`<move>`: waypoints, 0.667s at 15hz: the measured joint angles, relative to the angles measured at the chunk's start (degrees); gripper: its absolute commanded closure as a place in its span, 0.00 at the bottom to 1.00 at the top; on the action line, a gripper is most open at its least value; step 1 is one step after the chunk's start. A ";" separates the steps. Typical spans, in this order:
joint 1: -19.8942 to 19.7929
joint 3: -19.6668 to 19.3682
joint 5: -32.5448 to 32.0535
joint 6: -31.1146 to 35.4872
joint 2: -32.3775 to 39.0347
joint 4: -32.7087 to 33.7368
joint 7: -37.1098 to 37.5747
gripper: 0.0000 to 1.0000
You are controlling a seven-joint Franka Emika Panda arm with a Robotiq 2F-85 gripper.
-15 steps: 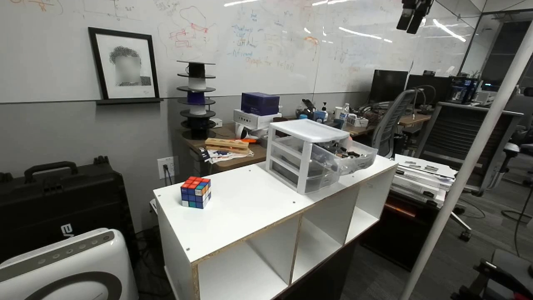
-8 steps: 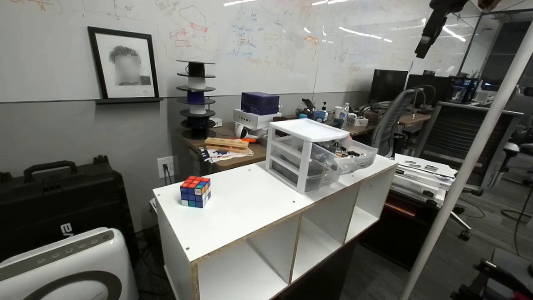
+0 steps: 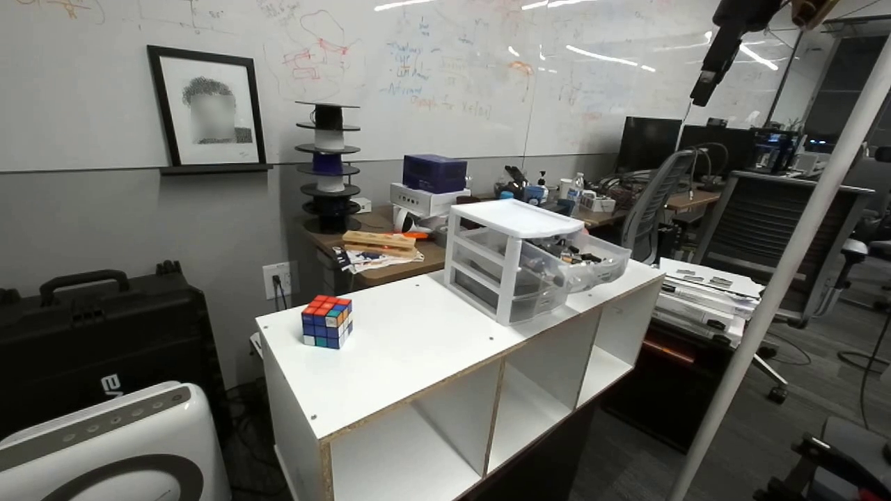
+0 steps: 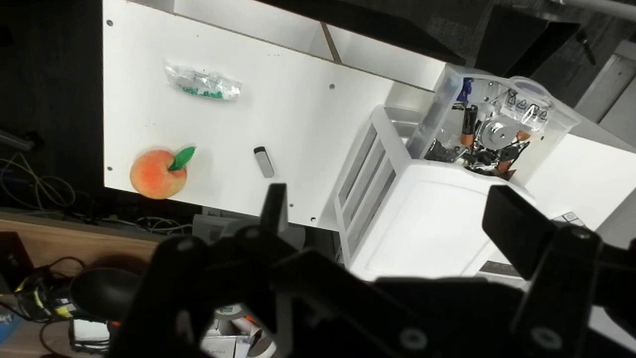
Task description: Pick up the plastic and the object on the table and put them in the drawer then close the drawer.
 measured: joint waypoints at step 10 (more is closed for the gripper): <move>-3.74 -0.20 0.13 -0.48 10.42 6.25 -3.46 0.00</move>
